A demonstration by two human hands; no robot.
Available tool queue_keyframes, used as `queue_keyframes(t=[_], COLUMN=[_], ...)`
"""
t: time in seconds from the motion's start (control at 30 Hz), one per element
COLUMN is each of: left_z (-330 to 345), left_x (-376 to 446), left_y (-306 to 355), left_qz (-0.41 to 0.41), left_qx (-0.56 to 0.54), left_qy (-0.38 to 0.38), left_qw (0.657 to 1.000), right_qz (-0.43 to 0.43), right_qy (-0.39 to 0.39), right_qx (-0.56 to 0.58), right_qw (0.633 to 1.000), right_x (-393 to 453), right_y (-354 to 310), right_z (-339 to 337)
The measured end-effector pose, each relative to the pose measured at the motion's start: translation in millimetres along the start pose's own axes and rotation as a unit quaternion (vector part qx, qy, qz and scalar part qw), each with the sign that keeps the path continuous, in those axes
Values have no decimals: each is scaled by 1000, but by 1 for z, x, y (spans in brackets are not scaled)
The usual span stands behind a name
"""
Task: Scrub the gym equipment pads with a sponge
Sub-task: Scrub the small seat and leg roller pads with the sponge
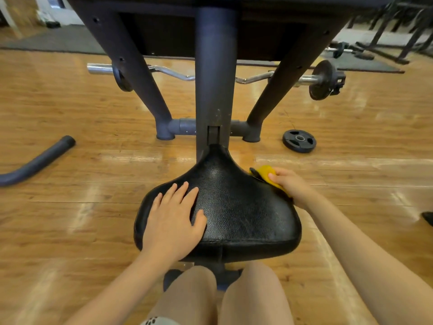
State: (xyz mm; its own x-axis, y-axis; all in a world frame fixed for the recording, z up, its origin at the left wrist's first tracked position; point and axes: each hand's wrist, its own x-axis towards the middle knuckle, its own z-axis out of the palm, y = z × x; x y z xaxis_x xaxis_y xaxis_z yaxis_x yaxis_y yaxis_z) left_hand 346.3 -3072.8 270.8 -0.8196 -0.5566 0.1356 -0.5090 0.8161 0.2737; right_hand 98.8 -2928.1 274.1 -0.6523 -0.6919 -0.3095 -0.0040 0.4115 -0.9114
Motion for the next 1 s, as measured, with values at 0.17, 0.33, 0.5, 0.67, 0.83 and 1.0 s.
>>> queue_keyframes(t=[0.17, 0.33, 0.5, 0.67, 0.83, 1.0], left_z=[1, 1, 2, 3, 1, -3], left_x=[0, 0, 0, 1, 0, -1], left_y=[-1, 1, 1, 1, 3, 3], left_qz=[-6, -9, -10, -8, -6, 2], left_qx=[-2, -2, 0, 15, 17, 9], left_qy=[1, 8, 17, 24, 19, 3], left_qw=[1000, 1000, 1000, 1000, 1000, 1000], right_qz=[1, -50, -107, -125, -139, -138], right_qy=[-50, 27, 95, 182, 216, 261], right_qx=[-20, 45, 171, 214, 216, 198], right_qw=[999, 997, 975, 952, 942, 935], right_x=[12, -9, -26, -46, -78, -97], right_y=[-1, 27, 47, 67, 79, 72], right_z=[7, 1, 11, 17, 28, 29])
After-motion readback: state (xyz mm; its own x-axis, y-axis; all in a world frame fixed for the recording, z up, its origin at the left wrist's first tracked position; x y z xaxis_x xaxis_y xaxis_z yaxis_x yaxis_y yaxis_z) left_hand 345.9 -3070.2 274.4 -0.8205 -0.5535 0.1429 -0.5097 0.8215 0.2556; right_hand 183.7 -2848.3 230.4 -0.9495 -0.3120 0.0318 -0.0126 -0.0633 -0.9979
